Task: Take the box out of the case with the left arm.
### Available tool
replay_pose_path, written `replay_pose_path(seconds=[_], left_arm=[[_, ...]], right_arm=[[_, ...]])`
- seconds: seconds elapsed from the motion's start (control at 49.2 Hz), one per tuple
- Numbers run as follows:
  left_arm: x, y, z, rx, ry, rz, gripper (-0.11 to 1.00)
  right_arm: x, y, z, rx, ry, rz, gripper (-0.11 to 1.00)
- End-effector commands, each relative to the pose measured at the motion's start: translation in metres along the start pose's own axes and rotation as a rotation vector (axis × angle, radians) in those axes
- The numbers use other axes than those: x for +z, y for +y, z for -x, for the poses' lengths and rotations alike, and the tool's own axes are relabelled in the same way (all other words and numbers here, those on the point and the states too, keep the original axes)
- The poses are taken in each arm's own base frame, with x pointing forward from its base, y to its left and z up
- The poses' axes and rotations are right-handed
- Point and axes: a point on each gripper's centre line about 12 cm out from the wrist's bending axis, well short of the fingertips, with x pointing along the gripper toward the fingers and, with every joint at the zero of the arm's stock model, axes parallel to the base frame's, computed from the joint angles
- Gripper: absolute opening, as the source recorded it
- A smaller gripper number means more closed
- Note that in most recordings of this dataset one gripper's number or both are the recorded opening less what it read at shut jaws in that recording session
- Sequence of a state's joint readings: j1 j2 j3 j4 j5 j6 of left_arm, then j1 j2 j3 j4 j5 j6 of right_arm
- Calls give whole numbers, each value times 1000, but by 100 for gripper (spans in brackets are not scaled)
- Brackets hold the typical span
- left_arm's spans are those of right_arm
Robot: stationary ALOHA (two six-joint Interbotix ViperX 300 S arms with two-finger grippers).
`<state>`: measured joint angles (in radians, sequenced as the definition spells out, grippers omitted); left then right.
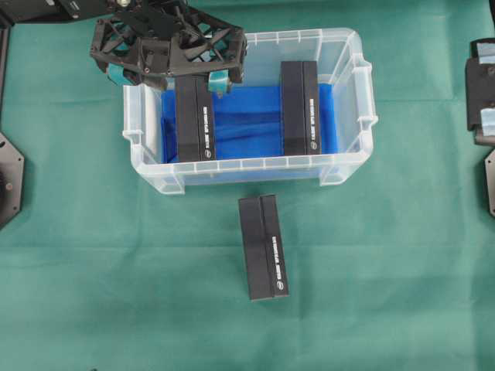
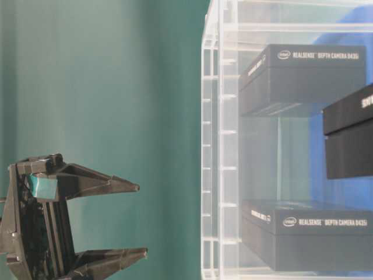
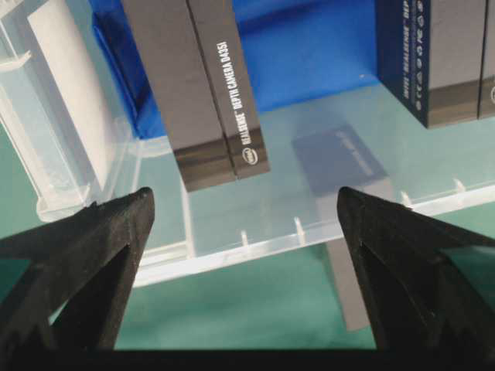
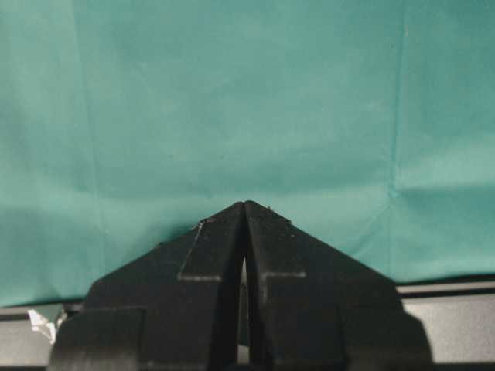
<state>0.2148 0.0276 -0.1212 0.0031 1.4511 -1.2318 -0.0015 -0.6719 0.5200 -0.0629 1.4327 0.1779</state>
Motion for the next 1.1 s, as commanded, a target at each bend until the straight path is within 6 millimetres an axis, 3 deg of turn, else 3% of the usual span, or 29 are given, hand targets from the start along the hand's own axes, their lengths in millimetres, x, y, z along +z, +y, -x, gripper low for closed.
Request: replay_pose_path(seconds=[0.0, 0.569, 1.077], left_arm=[[-2, 1, 12, -31, -10, -4, 96], [-3, 4, 8, -18, -13, -4, 96], [0, 16, -37, -13, -37, 5, 96]], right_arm=[[2, 0, 4, 1, -14, 1, 0], [2, 0, 3, 0, -12, -2, 0], [2, 0, 2, 2, -9, 0, 0]])
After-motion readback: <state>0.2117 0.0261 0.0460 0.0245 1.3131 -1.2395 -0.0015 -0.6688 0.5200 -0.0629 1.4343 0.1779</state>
